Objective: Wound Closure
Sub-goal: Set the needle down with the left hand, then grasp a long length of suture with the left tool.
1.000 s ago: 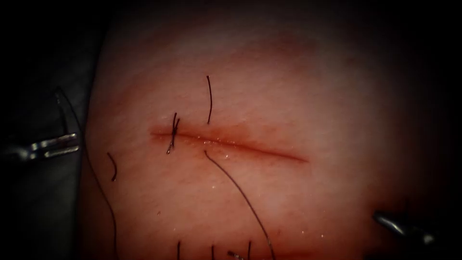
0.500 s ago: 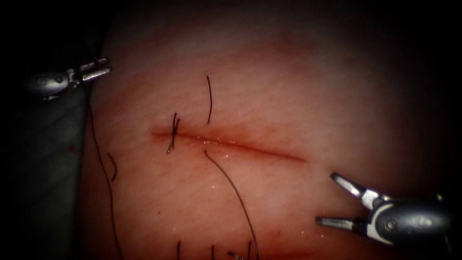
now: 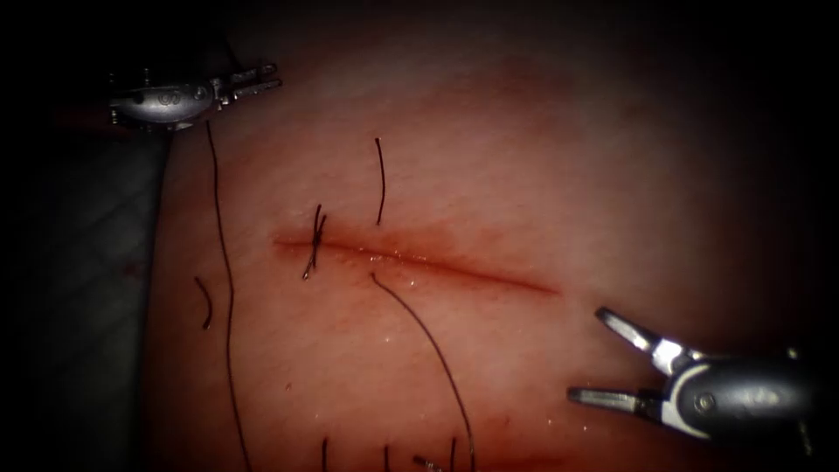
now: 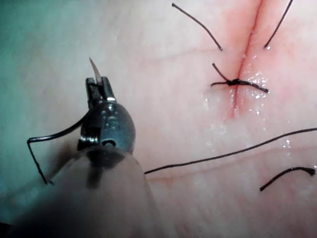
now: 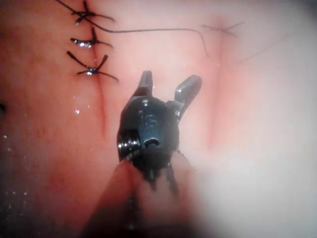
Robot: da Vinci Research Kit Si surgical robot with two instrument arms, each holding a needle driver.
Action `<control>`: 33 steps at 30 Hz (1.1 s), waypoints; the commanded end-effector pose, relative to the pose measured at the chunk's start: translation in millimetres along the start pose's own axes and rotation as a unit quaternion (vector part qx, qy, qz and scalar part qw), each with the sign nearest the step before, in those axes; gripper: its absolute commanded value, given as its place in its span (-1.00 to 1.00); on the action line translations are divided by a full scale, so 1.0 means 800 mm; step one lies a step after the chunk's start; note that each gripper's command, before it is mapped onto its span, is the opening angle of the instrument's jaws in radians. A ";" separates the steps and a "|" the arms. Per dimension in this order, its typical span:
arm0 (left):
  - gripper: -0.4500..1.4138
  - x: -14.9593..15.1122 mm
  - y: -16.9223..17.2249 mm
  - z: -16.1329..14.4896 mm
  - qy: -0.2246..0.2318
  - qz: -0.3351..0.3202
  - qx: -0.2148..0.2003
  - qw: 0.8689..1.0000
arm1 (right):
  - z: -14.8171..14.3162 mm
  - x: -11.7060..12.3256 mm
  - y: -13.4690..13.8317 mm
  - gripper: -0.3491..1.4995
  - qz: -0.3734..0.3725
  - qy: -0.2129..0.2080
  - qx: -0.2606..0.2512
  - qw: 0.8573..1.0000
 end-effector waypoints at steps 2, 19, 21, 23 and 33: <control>-1.00 -0.0014 0.0000 0.0026 -0.005 -0.008 -0.004 1.000 | 0.0008 -0.0003 -0.0009 0.82 0.000 0.000 0.001 1.000; 0.89 -0.0049 0.0021 0.0080 -0.044 -0.156 -0.003 0.987 | 0.0014 -0.0003 -0.0015 0.83 0.000 0.004 0.002 1.000; 0.96 -0.0033 0.0019 0.0070 -0.050 -0.163 -0.008 0.985 | 0.0014 -0.0003 -0.0015 0.83 0.000 0.004 0.002 1.000; 0.98 -0.0023 0.0017 0.0061 -0.052 -0.150 -0.013 0.987 | 0.0014 -0.0003 -0.0015 0.83 0.000 0.004 0.002 1.000; 0.51 0.0060 0.0124 -0.0038 -0.003 -0.037 -0.031 0.999 | 0.0014 -0.0006 -0.0007 0.83 0.000 0.003 0.003 1.000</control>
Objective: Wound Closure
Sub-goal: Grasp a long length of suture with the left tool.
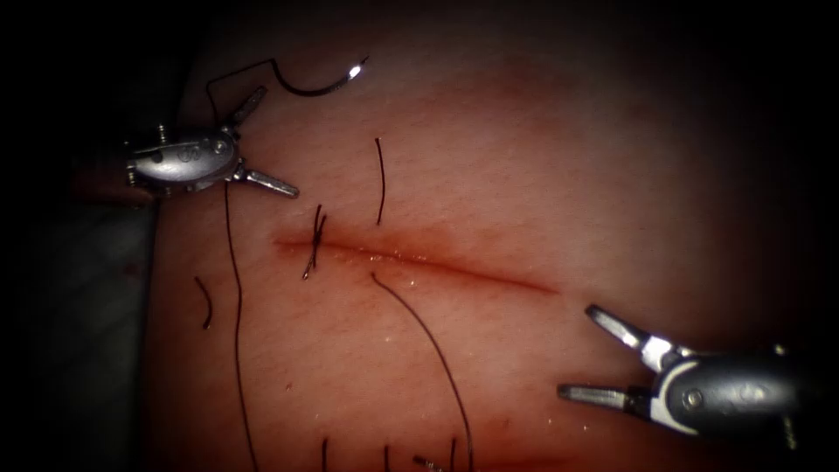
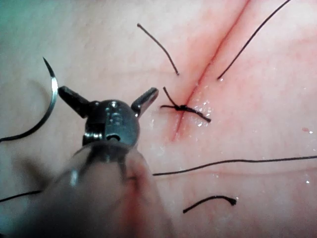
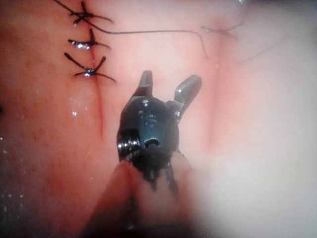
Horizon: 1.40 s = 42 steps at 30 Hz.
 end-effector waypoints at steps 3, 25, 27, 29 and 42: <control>0.46 0.0022 0.0065 -0.0018 0.023 0.035 -0.016 0.999 | 0.0005 -0.0007 -0.0002 0.82 0.001 0.000 0.002 1.000; -0.06 0.0154 0.0296 -0.0023 0.139 0.280 -0.087 0.946 | 0.0005 -0.0016 0.0009 0.80 -0.001 -0.002 0.002 1.000; -0.03 0.0159 0.0304 -0.0019 0.145 0.290 -0.088 0.942 | 0.0006 -0.0018 0.0010 0.80 -0.001 -0.002 0.001 1.000; 0.12 0.0167 0.0311 -0.0015 0.150 0.303 -0.088 0.937 | 0.0007 -0.0020 0.0010 0.80 -0.001 -0.002 0.001 1.000; 0.28 0.0199 0.0337 0.0029 0.157 0.348 -0.075 0.921 | 0.0007 -0.0021 0.0010 0.80 -0.002 -0.002 0.000 1.000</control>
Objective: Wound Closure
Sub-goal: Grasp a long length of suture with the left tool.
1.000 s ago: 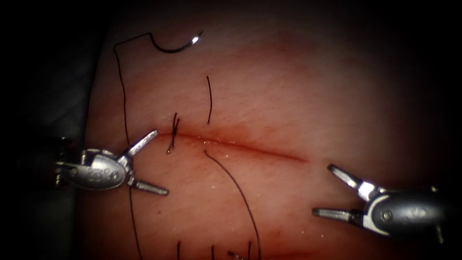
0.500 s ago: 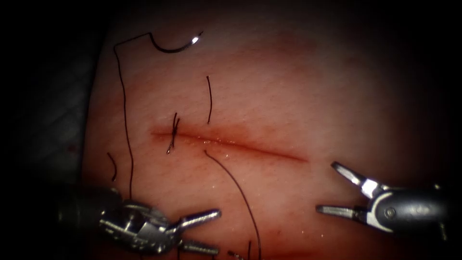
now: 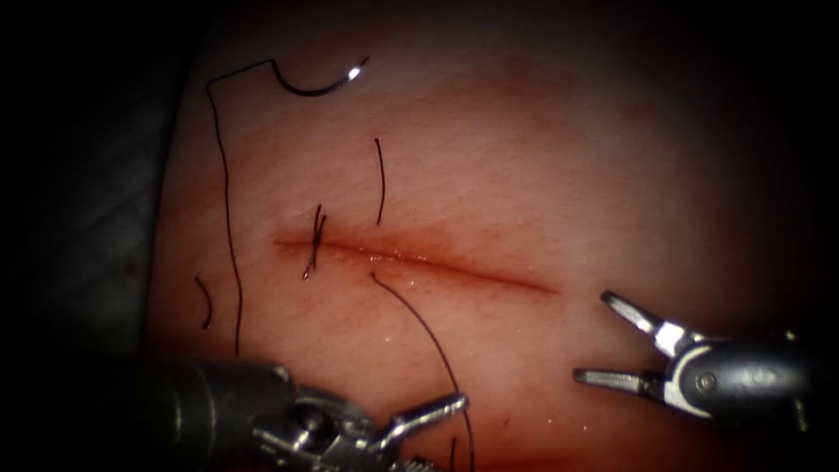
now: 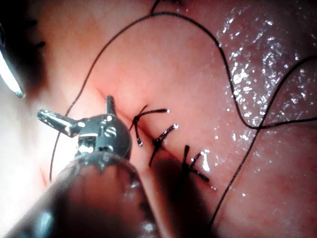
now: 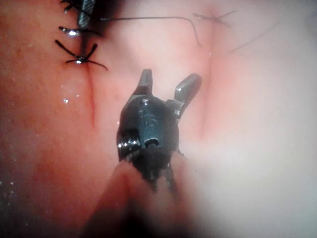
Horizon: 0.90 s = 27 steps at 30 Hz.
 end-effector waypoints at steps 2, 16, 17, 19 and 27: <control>0.26 -0.0003 0.0006 0.0016 -0.003 0.004 -0.002 1.000 | 0.0006 -0.0004 -0.0008 0.80 0.000 0.001 0.001 1.000; 0.28 0.0011 0.0015 0.0024 -0.021 0.028 -0.021 0.999 | 0.0006 -0.0004 -0.0008 0.80 0.000 0.001 0.001 1.000; 0.28 0.0013 0.0015 0.0023 -0.020 0.028 -0.022 0.999 | 0.0006 -0.0004 -0.0009 0.80 0.000 0.001 0.001 1.000; 0.23 0.0015 0.0015 0.0023 -0.019 0.034 -0.024 0.999 | 0.0006 -0.0003 -0.0009 0.80 0.000 0.001 0.001 1.000; -1.00 0.0010 0.0015 0.0022 -0.035 0.060 -0.088 0.994 | 0.0009 -0.0002 -0.0012 0.83 0.003 0.009 0.008 1.000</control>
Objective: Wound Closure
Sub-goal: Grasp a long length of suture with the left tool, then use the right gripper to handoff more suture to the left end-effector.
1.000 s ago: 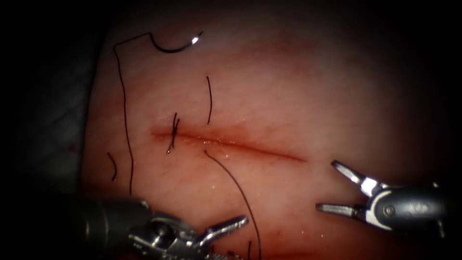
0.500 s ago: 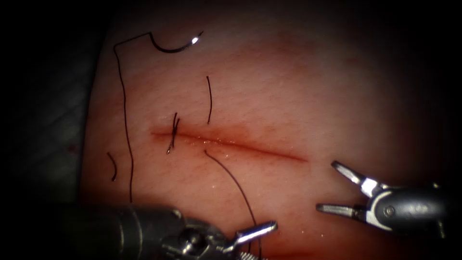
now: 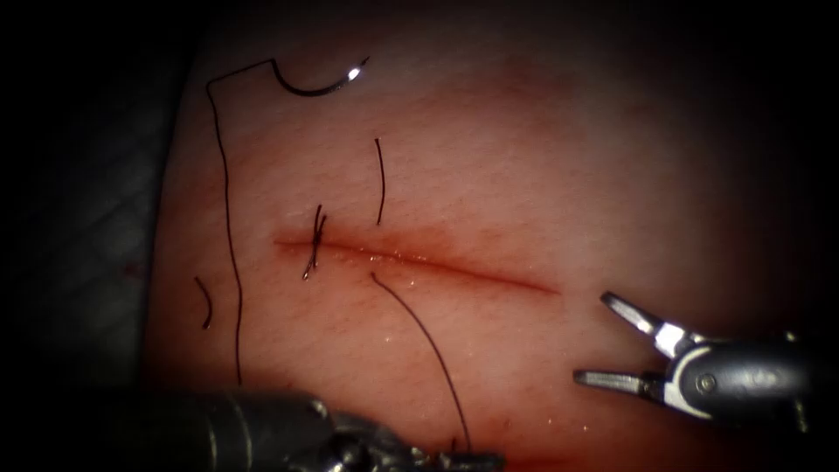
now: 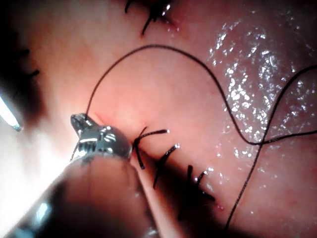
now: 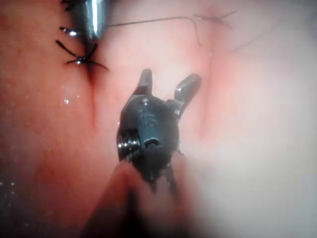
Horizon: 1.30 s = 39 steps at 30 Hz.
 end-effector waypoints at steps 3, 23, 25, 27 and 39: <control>-1.00 -0.0011 -0.0002 -0.0009 -0.006 0.010 -0.002 1.000 | 0.0016 0.0000 -0.0015 0.85 0.000 0.020 0.025 1.000; -1.00 -0.0061 -0.0062 -0.0100 -0.020 -0.021 0.016 0.999 | 0.0173 0.0055 -0.0033 0.80 -0.224 0.098 0.160 0.957; -1.00 -0.0062 -0.0061 -0.0101 -0.022 -0.021 0.015 0.999 | 0.0180 0.0054 -0.0034 0.80 -0.228 0.101 0.163 0.955; -1.00 -0.0062 -0.0061 -0.0103 -0.023 -0.022 0.015 0.999 | 0.0195 0.0052 -0.0037 0.80 -0.241 0.108 0.170 0.949; -1.00 -0.0061 -0.0059 -0.0116 -0.028 -0.023 0.012 0.999 | 0.0253 0.0058 -0.0074 0.80 -0.311 0.147 0.194 0.919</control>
